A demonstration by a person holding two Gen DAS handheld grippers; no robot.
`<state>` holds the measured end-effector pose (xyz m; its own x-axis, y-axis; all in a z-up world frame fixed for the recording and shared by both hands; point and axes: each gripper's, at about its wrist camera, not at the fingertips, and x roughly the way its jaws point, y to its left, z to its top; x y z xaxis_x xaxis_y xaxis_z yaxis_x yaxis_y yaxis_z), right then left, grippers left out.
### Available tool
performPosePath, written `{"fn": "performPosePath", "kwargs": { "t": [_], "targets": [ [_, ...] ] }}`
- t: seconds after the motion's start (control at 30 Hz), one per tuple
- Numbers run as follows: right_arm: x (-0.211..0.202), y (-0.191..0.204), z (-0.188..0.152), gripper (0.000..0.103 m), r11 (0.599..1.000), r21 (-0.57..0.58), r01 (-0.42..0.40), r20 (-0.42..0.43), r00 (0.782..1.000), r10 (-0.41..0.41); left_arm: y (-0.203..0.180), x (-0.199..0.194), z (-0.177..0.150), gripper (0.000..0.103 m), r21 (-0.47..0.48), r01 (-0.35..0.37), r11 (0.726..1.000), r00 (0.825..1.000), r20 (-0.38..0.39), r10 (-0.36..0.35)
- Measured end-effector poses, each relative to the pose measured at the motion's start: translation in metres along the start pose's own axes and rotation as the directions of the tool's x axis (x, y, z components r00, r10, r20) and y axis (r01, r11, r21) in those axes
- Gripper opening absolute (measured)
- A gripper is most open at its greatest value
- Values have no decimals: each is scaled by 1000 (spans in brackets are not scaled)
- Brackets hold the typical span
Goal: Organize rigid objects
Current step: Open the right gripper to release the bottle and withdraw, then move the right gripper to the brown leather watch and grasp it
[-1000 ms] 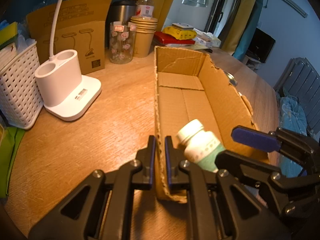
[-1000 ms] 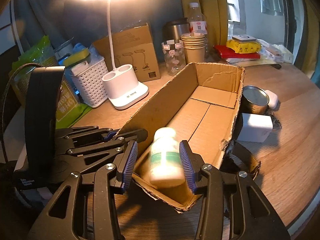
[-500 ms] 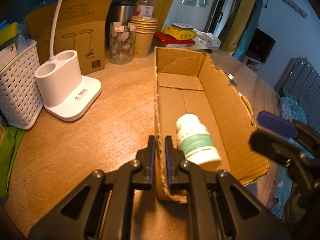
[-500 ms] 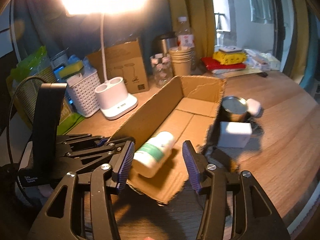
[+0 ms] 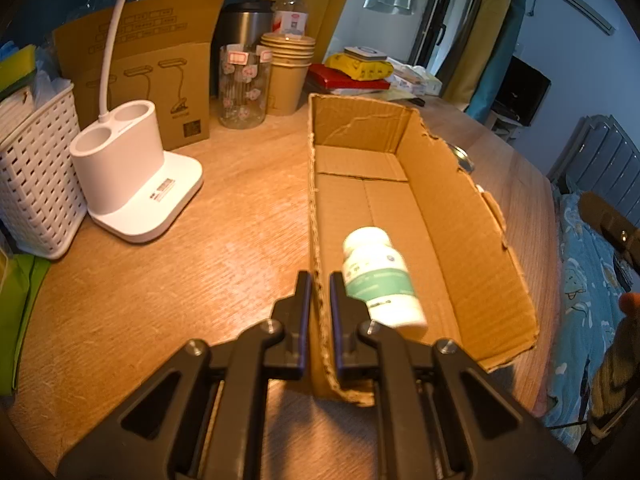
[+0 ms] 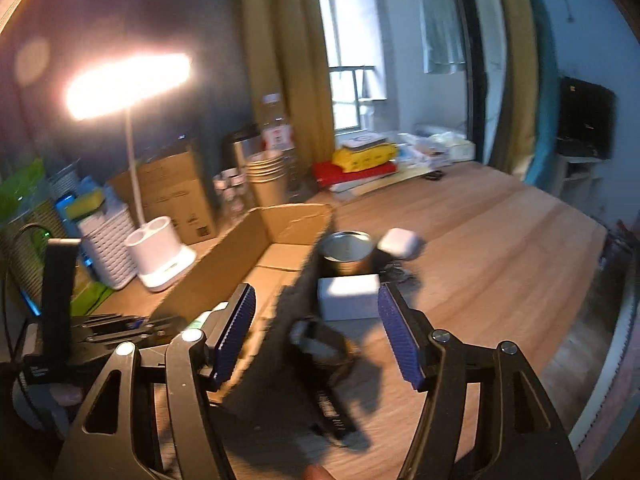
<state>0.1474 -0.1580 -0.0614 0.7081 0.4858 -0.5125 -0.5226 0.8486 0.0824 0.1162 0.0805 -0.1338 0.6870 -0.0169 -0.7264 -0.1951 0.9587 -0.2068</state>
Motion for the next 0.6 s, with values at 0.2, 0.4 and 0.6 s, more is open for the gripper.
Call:
{"fn": "performPosePath", "kwargs": {
  "t": [0.2,0.4,0.6],
  "targets": [
    [-3,-14,-6,68,999,8,51,-8,999,-51,0,0,0,9,0,1,1000,1000,-1,-1],
    [0,-23,-15,69,997,14,78,-31,996,-78,-2,-1,-1,9,1,1,1000,1000,0,-1],
    [12,-24,-27,69,998,12,67,-73,995,-66,-1,-1,-1,9,1,0,1000,1000,0,0]
  ]
}}
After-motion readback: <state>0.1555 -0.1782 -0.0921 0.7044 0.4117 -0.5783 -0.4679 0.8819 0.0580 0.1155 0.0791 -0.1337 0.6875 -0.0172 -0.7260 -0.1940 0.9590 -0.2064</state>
